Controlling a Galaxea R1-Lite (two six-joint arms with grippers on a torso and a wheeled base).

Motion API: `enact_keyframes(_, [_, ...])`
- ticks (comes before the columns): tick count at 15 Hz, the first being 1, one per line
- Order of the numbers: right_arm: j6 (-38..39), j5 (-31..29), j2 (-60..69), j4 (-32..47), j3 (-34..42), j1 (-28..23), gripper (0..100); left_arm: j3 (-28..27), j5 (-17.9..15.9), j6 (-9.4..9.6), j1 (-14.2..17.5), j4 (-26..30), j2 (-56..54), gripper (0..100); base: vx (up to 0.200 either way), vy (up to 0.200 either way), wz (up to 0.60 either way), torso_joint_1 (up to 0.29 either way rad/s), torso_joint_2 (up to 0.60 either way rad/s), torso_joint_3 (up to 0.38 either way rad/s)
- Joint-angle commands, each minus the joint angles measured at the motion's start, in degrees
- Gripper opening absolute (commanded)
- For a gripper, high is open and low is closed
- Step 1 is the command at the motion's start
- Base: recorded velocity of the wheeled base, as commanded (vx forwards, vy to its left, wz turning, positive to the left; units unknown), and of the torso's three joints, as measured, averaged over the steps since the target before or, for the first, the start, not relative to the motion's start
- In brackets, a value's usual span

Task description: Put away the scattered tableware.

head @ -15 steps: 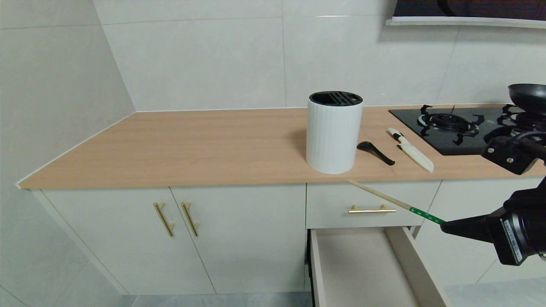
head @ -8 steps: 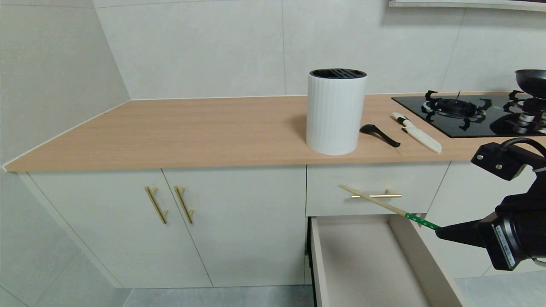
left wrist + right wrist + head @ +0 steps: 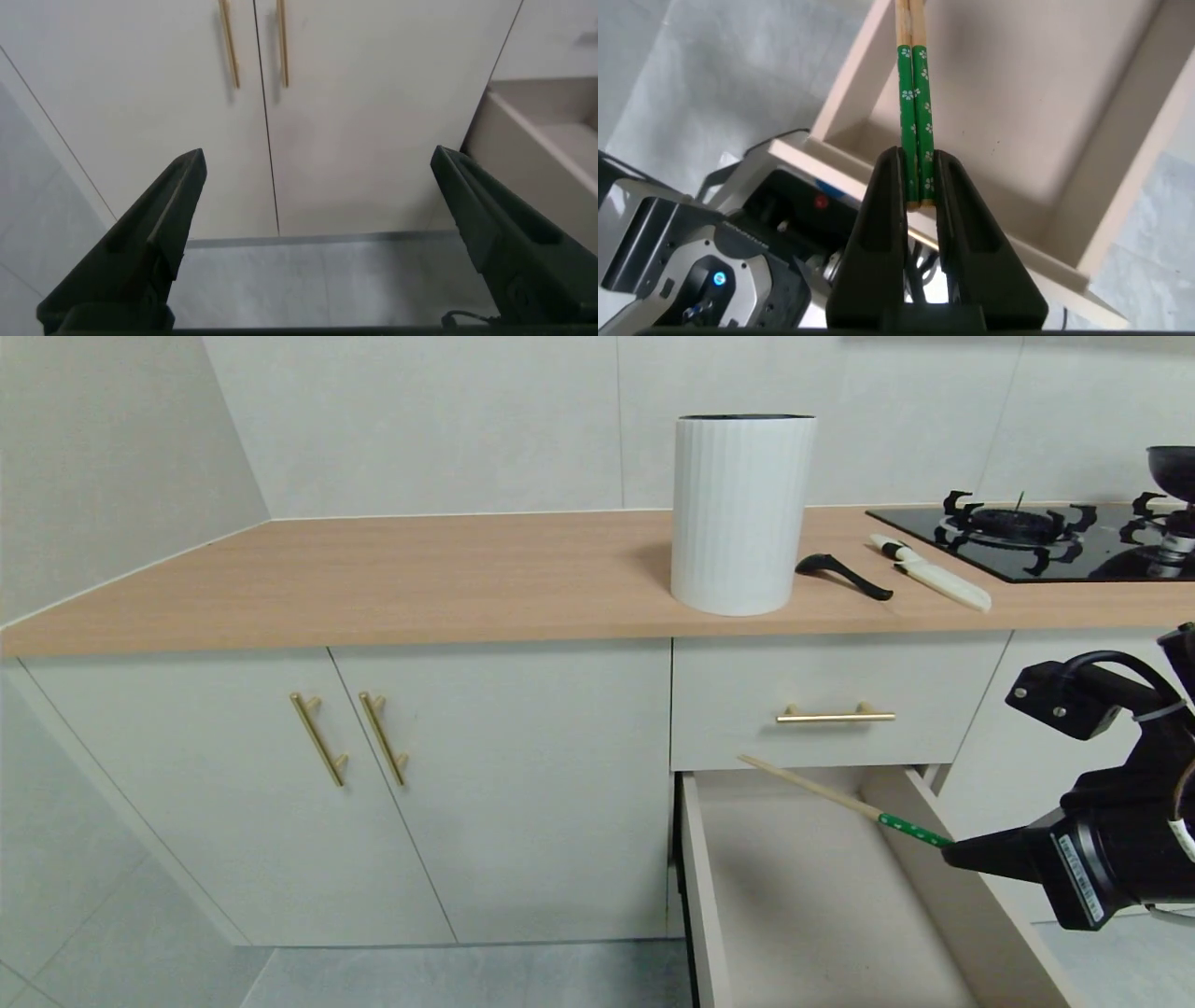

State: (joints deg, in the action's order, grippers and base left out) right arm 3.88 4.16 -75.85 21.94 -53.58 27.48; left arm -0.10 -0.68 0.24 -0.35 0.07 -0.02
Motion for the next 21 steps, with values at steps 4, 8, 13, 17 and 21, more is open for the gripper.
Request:
enact_keyframes(4, [-0.01,-0.03,-1.32,0.03,-0.04,0.03,0,0.01,-0.02,0.02,0.0,0.01,0.02,100,0.0,0.0,0.0,-0.106,0.44,0.314])
enact_keyframes(8, [-0.01,-0.03,-1.41,-0.06,-0.04,0.03,0,0.01,-0.02,0.02,0.0,0.01,0.02,100,0.0,0.0,0.0,-0.027,0.1,0.075])
enact_keyframes(13, [0.17,-0.38,-6.42,-1.9,-0.12,0.03,0,0.01,-0.02,0.02,0.0,0.01,0.02,100,0.0,0.0,0.0,0.0,0.0,0.0])
enact_keyframes(17, [2.28,-3.54,-17.23,-8.06,-0.65,0.03,0,0.01,-0.02,0.02,0.0,0.01,0.02,100,0.0,0.0,0.0,0.0,0.0,0.0])
enact_keyframes(21, [11.68,-12.77,-34.54,-21.77,-1.71,1.09,0,0.01,-0.02,0.02,0.0,0.01,0.02,100,0.0,0.0,0.0,0.0,0.0,0.0])
